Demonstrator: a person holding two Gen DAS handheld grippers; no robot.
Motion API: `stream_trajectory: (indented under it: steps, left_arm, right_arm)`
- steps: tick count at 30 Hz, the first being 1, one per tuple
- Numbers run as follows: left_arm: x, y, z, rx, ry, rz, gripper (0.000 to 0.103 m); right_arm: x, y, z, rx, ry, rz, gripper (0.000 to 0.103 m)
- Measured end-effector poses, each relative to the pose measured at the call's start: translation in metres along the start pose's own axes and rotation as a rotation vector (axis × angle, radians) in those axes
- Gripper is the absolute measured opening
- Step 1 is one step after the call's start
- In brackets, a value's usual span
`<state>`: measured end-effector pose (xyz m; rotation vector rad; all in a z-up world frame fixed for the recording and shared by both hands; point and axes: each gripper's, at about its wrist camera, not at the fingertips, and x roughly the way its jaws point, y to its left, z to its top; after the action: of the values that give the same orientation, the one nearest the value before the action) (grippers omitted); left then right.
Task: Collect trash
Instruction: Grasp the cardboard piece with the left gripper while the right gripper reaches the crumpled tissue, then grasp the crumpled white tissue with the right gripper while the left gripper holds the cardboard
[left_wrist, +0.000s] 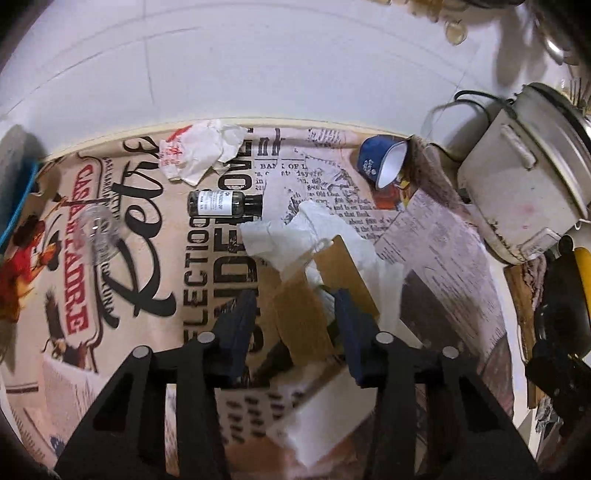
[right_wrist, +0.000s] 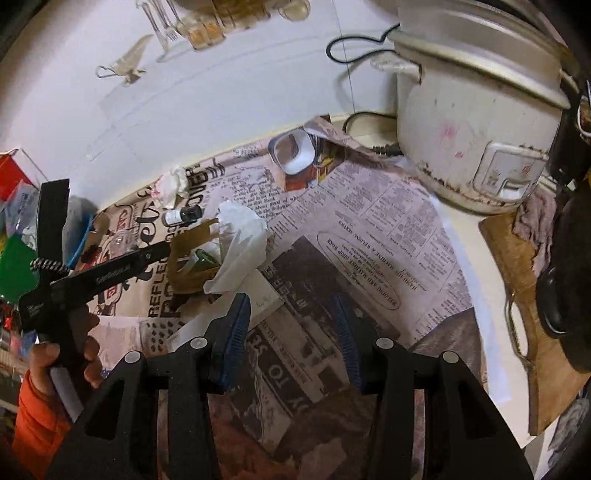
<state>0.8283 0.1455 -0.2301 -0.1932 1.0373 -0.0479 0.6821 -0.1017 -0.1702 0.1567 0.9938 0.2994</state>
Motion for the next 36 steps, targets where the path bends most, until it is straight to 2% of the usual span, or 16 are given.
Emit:
stream_trajectory:
  steps: [6, 9, 15, 19, 23, 28, 36]
  left_arm:
    - [0.023, 0.008, 0.007, -0.042, 0.039, -0.044, 0.011]
    - [0.024, 0.015, 0.007, -0.054, 0.030, -0.052, 0.002]
    - [-0.001, 0.032, 0.004, -0.075, -0.022, -0.071, 0.000]
    - [-0.024, 0.046, 0.002, -0.089, -0.072, -0.043, 0.000]
    - [-0.044, 0.059, -0.003, -0.087, -0.107, -0.008, 0.000]
    - [-0.058, 0.076, -0.014, -0.099, -0.115, 0.020, 0.000]
    - [-0.066, 0.085, -0.029, -0.118, -0.110, 0.037, 0.000]
  right_arm:
    - [0.025, 0.006, 0.005, 0.000, 0.047, 0.022, 0.043]
    - [0.036, 0.016, 0.010, -0.017, 0.060, 0.046, 0.043]
    - [0.062, 0.041, 0.017, -0.066, 0.089, 0.088, 0.043]
    - [0.085, 0.051, 0.019, -0.069, 0.135, 0.117, 0.043]
    - [0.106, 0.056, 0.016, -0.091, 0.173, 0.090, 0.043]
    - [0.123, 0.050, 0.017, -0.081, 0.184, 0.040, 0.043]
    - [0.139, 0.052, 0.029, -0.074, 0.171, 0.070, 0.041]
